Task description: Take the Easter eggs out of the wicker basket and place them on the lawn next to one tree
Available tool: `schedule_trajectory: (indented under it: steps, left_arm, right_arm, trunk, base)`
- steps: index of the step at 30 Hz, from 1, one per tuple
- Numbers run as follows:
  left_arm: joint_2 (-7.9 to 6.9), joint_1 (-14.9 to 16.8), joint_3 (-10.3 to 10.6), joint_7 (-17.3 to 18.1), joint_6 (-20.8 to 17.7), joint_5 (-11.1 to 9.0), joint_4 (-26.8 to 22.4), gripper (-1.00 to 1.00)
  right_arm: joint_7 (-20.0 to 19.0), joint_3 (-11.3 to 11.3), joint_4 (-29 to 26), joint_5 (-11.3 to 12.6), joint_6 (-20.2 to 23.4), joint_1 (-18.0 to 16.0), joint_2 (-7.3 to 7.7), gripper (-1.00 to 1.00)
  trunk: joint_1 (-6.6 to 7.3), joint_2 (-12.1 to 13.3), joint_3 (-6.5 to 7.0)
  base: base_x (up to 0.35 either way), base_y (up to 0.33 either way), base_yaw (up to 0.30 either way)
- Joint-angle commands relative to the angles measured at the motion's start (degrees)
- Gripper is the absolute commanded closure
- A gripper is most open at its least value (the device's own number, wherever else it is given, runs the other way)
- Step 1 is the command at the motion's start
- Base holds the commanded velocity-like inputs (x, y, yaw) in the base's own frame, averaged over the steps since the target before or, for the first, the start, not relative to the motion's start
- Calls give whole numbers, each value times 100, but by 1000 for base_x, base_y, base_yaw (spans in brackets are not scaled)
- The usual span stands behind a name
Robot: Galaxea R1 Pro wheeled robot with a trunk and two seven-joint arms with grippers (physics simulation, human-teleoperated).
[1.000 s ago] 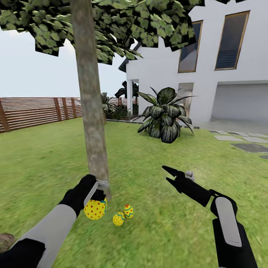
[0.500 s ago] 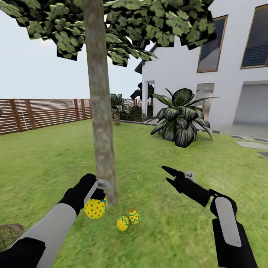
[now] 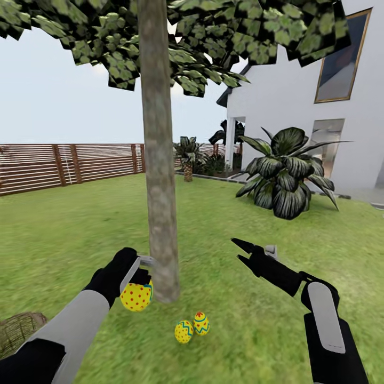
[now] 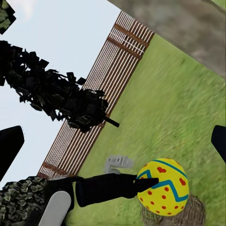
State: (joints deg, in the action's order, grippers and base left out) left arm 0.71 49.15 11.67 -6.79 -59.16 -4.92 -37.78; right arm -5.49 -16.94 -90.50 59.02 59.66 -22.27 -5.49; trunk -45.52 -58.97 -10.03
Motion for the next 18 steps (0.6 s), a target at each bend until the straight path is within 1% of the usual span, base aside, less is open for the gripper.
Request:
schedule_trajectory:
  steps: [1, 8, 13, 18]
  left_arm:
    - [-1, 6, 19, -59, -17, -57, -1, 100]
    - [-1, 7, 19, -76, -25, -62, -7, 100]
    - [4, 7, 11, -68, -25, -72, -8, 100]
    - [-12, 7, 16, 13, -19, -109, -10, 100]
  right_arm:
    - [-58, -15, -3, -57, 34, -6, -5, -100]
    - [-58, -11, -3, -57, 34, -6, -5, -100]
    - [-58, -11, -3, -57, 34, -6, -5, -100]
    - [-58, -19, -3, -48, 34, -6, -5, -100]
  trunk:
    - [-3, -5, -4]
    - [-3, -5, 26]
    - [-3, -5, 48]
    - [-3, -5, 69]
  base:
    - [243, -148, 270]
    - [208, -210, 268]
    - [36, -45, 262]
    - [4, -5, 250]
